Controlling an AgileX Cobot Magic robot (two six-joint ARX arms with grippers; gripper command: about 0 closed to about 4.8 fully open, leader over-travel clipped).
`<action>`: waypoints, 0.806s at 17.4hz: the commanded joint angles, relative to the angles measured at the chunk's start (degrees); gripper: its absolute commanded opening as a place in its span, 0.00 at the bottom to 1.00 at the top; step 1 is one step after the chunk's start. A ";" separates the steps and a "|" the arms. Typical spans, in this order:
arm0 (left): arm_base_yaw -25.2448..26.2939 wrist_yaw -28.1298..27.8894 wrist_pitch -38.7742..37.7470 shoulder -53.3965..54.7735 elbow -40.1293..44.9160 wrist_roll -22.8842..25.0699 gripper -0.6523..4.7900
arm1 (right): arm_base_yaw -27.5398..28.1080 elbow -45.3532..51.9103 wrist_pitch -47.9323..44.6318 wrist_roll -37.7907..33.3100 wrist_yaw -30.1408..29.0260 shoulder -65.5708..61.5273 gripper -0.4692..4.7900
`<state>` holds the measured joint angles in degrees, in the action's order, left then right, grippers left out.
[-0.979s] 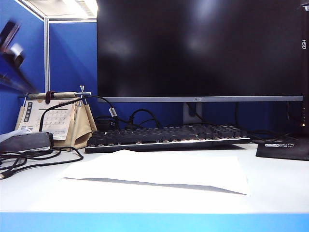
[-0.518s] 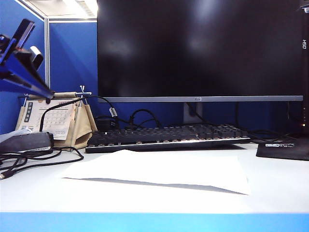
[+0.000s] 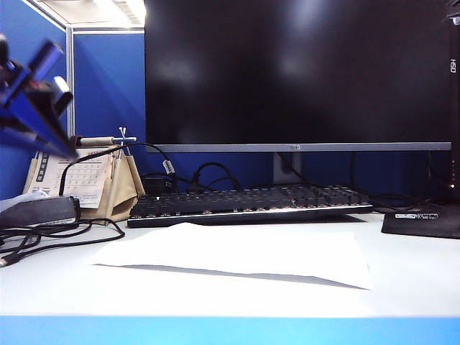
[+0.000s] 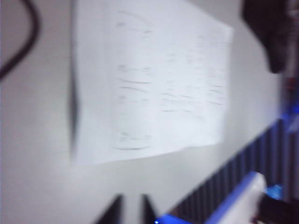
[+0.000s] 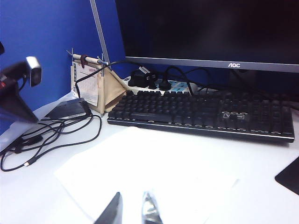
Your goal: Put a wrinkled paper upside down.
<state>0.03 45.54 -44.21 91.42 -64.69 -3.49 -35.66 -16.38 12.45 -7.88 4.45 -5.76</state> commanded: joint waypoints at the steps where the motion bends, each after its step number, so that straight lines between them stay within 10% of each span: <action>1: -1.16 -3.13 1.33 3.26 -0.04 -1.75 0.93 | 0.07 -0.15 -0.68 -0.04 -0.39 -0.04 0.21; 14: -8.57 -3.98 17.29 9.53 -0.07 -14.56 0.94 | 0.07 -0.28 2.29 -9.42 -6.01 -1.25 0.21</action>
<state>-8.62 41.74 -27.24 100.90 -64.60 -17.78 -35.64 -16.43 13.47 -15.07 1.21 -6.26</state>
